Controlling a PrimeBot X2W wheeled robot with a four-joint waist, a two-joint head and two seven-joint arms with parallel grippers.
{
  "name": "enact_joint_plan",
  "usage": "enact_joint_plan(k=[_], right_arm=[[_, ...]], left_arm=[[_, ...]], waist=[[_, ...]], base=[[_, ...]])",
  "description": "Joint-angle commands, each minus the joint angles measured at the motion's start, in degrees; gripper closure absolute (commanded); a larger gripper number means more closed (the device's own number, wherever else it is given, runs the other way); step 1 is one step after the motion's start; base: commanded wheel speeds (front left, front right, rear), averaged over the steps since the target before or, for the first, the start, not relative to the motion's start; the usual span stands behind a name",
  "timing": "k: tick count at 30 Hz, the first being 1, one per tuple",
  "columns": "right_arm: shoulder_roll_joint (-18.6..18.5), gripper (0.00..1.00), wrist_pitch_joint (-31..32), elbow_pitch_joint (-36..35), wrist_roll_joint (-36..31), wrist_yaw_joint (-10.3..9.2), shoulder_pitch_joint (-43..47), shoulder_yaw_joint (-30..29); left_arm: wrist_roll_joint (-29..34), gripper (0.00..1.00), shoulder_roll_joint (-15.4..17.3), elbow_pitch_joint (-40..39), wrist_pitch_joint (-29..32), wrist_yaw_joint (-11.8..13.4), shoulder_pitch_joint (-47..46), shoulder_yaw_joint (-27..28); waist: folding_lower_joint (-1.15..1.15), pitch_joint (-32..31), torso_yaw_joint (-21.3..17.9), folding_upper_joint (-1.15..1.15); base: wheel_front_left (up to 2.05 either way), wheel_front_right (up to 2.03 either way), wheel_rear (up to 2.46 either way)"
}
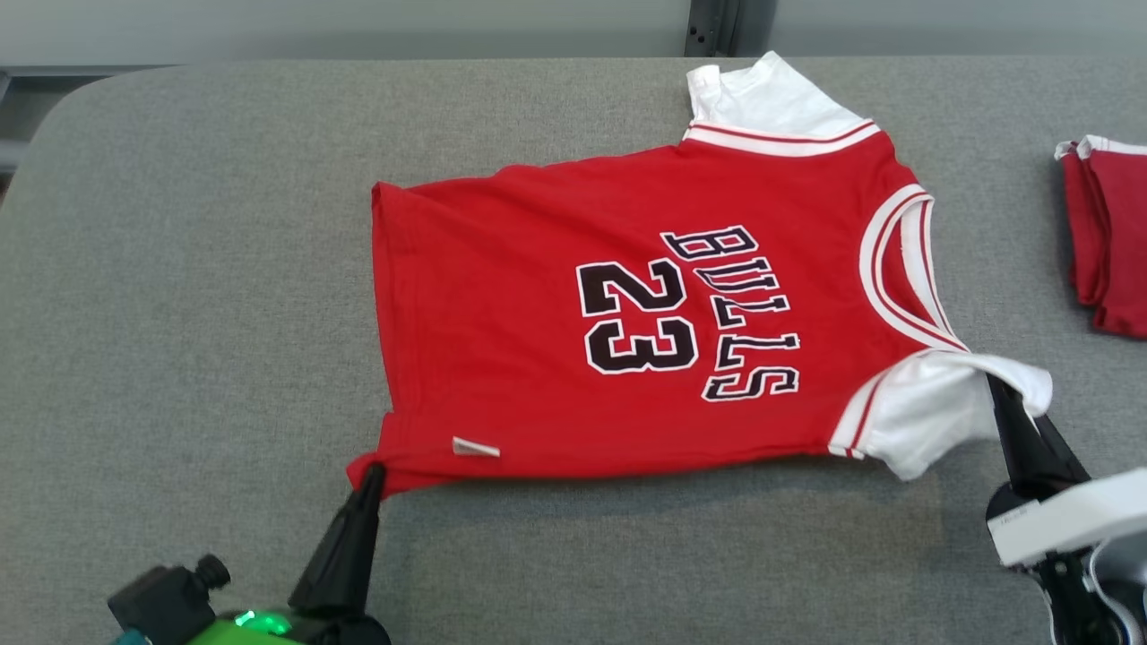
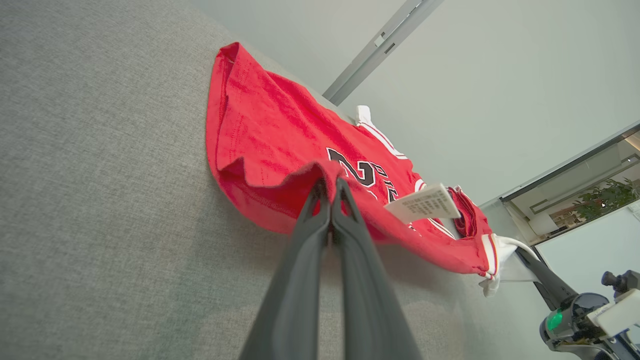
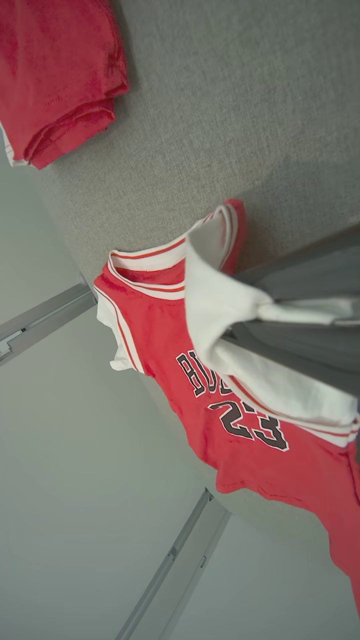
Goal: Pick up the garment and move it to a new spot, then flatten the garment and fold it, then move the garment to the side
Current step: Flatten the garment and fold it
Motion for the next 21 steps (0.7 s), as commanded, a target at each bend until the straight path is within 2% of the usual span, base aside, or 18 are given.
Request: enact_joint_plan(k=[1, 8, 11, 16, 17, 18, 19, 20, 21], right_arm=[[-0.67, 1.00, 1.57, 0.64, -1.33, -0.03, -2.92, 0.11], [-1.83, 1.00, 11.45, 7.63, -6.11, -0.03, -15.48, 0.09], [-1.90, 1.00, 13.26, 10.64, -8.30, -0.03, -19.22, -0.40], [-1.30, 1.00, 14.70, 15.22, -11.20, -0.03, -25.05, -0.96], [-1.35, 0.82, 14.93, 16.23, -12.11, -0.03, -25.86, -1.11], [-1.46, 0.51, 15.06, 17.06, -12.98, -0.03, -26.66, -1.01], [-1.63, 0.00, 15.29, 17.84, -14.04, -0.03, -27.28, -0.83], [-1.79, 0.00, 15.62, 18.60, -14.87, -0.03, -27.63, -0.77], [-2.04, 0.00, 15.87, 18.84, -15.49, -0.02, -27.86, -0.25]], left_arm=[[-1.15, 1.00, 0.49, -0.25, 1.16, 0.70, -2.24, 0.85], [-2.21, 1.00, 0.98, 3.47, 7.49, 4.03, -12.56, 1.26], [-1.46, 1.00, 0.07, 7.14, 8.82, 4.51, -16.86, 0.22], [-0.13, 1.00, -1.05, 12.77, 9.13, 3.58, -22.84, -1.44], [0.24, 1.00, -1.19, 13.82, 9.16, 3.17, -23.82, -1.84], [0.39, 1.00, -1.43, 14.80, 9.20, 2.93, -24.90, -2.21], [0.63, 1.00, -1.69, 15.79, 9.09, 2.73, -25.87, -2.47], [1.07, 1.00, -1.76, 16.76, 9.18, 2.57, -26.73, -2.81], [1.20, 0.91, -1.89, 17.66, 9.51, 2.36, -27.32, -3.26]], waist=[[0.01, 2.17, 0.14, 0.00], [0.01, 5.97, 2.20, 0.00], [0.01, 6.79, 3.06, 0.00], [0.01, 7.60, 3.49, 0.00], [0.01, 7.67, 3.57, 0.00], [0.01, 7.72, 3.66, 0.00], [0.01, 7.70, 3.74, 0.00], [0.01, 7.65, 3.79, 0.00], [0.01, 7.61, 3.81, 0.00]], base=[[0.00, 0.00, 0.00], [0.00, 0.00, 0.00], [0.00, 0.00, 0.00], [0.00, 0.00, 0.00], [0.00, 0.00, 0.00], [0.00, 0.00, 0.00], [0.00, 0.00, 0.00], [0.00, 0.00, 0.00], [0.00, 0.00, 0.00]])
